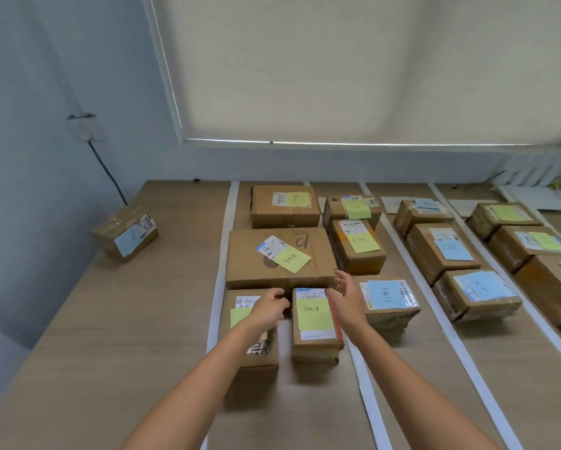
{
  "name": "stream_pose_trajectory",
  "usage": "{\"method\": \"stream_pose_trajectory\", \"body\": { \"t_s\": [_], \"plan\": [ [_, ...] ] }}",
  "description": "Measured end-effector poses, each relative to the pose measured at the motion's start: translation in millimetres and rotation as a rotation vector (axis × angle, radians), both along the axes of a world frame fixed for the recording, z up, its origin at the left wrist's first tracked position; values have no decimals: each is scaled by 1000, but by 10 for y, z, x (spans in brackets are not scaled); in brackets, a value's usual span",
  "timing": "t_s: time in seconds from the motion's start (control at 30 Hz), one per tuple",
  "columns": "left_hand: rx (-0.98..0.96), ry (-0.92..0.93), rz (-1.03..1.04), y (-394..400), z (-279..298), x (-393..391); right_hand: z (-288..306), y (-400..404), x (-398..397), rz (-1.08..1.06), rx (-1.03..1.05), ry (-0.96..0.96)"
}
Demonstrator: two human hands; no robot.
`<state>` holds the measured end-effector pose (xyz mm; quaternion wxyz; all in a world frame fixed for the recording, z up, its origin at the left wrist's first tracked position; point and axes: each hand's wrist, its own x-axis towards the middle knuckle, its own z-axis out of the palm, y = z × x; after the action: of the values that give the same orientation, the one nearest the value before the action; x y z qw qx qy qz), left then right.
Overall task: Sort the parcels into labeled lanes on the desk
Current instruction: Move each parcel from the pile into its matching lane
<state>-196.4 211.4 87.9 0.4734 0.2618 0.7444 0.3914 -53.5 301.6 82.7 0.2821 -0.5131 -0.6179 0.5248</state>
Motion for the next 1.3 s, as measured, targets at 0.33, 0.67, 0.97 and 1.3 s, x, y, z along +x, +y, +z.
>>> {"method": "stream_pose_trajectory", "body": {
  "t_s": [0.33,0.67,0.97,1.3],
  "plan": [
    [187,130,179,-987,453,-2061,430,-942,-1974,222,-32,25],
    [133,165,411,-1633,256,-3736,245,-1501,-3449,340,-190,14],
    [96,208,543,-1117,-381,-4954,-345,-1158,-4437,334,-297,-10],
    [122,-198,549,-306,-1198,-5329,-991,-652,-5192,326,-362,85]
  ]
}}
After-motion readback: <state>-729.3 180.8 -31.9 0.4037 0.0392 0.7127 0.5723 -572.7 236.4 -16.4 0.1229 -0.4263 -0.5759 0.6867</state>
